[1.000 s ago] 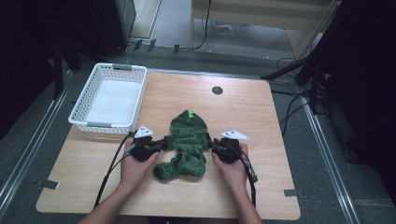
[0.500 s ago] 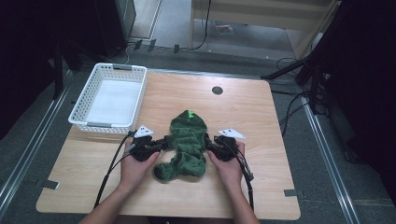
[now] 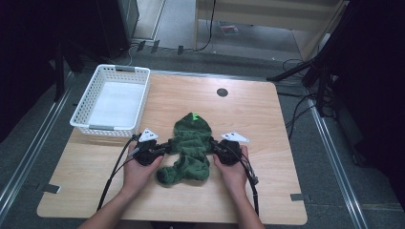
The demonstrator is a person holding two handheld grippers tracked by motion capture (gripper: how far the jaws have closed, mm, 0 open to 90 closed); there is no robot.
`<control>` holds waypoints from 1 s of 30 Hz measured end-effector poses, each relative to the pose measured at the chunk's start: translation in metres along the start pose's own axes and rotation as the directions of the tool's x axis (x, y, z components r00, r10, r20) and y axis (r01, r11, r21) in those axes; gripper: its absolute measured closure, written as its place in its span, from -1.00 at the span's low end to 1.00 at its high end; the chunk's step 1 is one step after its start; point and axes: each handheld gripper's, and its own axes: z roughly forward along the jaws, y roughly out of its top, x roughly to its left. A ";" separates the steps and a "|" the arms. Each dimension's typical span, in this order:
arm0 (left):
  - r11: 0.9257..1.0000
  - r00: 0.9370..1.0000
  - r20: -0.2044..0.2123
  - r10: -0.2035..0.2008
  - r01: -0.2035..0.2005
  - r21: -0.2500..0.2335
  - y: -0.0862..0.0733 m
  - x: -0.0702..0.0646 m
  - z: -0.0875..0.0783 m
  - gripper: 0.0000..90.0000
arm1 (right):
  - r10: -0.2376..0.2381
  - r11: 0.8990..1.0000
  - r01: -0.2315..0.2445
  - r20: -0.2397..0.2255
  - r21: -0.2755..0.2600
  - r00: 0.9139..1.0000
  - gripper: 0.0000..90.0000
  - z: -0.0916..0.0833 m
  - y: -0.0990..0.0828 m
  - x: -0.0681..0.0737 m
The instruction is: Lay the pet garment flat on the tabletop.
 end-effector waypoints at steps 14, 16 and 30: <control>1.000 1.000 0.003 -0.003 0.003 -0.001 0.000 0.001 0.000 0.84 | 0.038 0.998 -0.045 -0.115 -0.054 0.993 0.36 -0.004 0.006 0.001; 1.000 1.000 0.002 -0.002 0.002 -0.001 0.000 0.001 0.000 0.84 | 0.043 0.999 -0.045 -0.104 -0.020 0.994 0.46 0.004 0.003 0.004; 1.000 1.000 -0.005 0.006 -0.006 -0.002 0.000 0.000 0.000 0.85 | -0.048 0.997 0.037 -0.173 -0.066 0.984 0.82 -0.008 0.006 0.021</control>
